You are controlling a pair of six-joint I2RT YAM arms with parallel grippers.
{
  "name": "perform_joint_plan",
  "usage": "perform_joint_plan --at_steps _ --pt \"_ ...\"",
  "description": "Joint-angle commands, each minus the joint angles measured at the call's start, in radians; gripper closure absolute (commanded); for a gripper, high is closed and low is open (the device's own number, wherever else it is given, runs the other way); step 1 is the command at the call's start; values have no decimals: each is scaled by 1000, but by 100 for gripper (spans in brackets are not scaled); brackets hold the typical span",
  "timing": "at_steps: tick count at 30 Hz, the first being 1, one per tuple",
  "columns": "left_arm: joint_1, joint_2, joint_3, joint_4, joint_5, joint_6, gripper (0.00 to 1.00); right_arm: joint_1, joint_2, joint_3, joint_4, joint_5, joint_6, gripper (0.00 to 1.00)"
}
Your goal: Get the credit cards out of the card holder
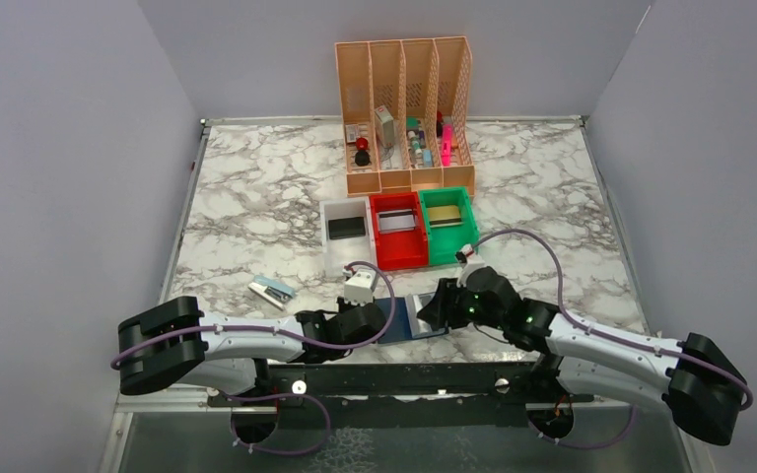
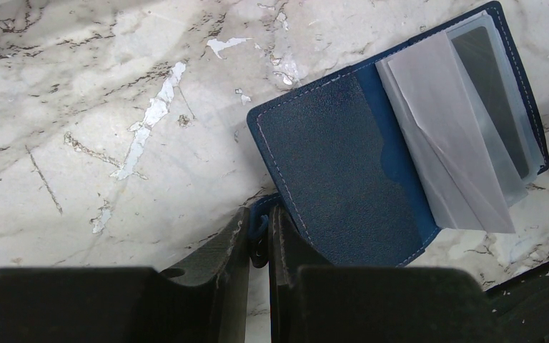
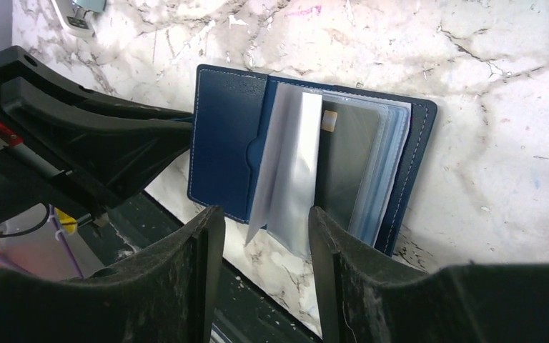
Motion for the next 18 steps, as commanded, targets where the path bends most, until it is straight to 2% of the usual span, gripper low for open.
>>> perform_joint_plan --at_steps 1,8,18 --pt "-3 -7 -13 -23 42 11 100 -2 54 -4 49 -47 -13 48" --pt "-3 -10 -17 -24 50 11 100 -2 194 16 70 -20 1 48" --pt "-3 -9 -16 -25 45 14 99 6 190 17 201 -186 -44 50"
